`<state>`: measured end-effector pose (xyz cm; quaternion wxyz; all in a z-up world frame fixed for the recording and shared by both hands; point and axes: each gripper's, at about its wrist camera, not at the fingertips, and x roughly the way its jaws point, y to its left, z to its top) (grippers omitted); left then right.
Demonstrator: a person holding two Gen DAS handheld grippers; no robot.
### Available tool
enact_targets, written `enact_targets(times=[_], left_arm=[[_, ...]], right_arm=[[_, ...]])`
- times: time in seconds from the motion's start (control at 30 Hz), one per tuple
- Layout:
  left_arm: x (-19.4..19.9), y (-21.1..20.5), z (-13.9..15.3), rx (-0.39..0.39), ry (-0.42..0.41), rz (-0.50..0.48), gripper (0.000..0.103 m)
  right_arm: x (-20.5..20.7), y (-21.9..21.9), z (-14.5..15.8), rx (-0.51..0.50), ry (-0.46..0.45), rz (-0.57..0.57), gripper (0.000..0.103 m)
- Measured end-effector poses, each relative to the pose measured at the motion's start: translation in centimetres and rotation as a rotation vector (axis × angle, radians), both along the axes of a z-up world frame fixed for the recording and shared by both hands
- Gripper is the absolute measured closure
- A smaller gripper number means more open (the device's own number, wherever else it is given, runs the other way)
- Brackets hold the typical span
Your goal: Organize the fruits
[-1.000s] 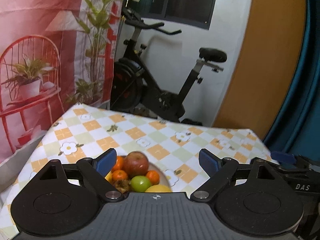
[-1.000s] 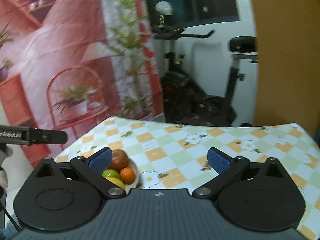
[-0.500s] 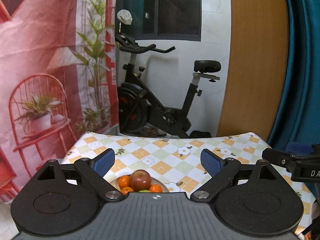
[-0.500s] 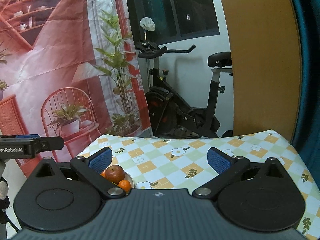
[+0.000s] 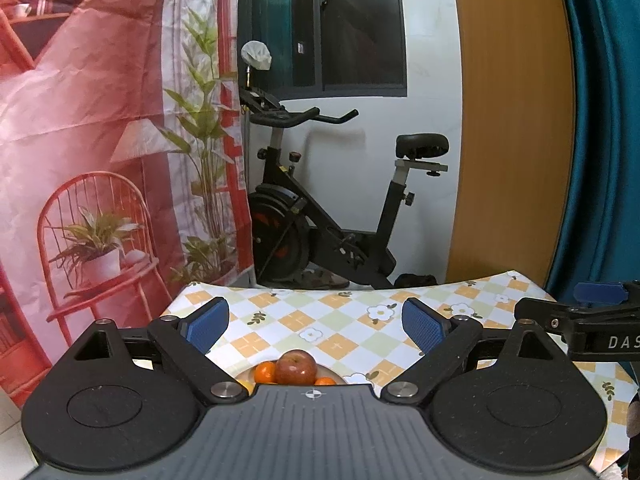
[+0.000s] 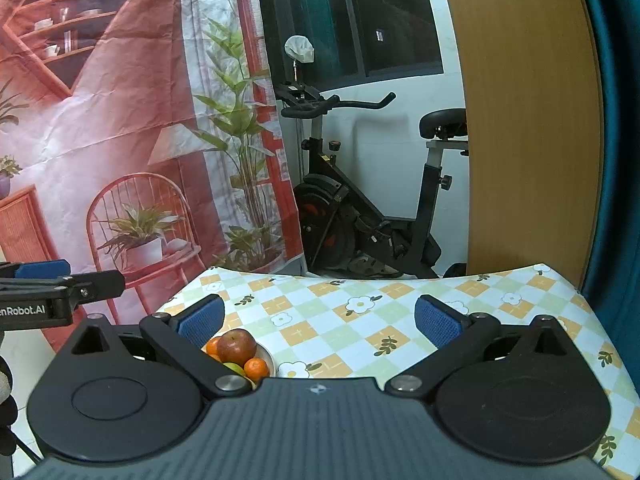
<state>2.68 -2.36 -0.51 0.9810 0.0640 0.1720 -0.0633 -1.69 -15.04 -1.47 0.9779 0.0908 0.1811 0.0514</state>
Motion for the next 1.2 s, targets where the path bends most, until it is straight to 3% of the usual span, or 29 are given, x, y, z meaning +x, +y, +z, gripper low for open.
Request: enact_targets(times=[1.2], left_arm=[[-0.64, 0.22, 0.39, -0.017, -0.008, 0.003, 0.007]], right_arm=[[0.07, 0.08, -0.31, 0.006, 0.021, 0.000, 0.000]])
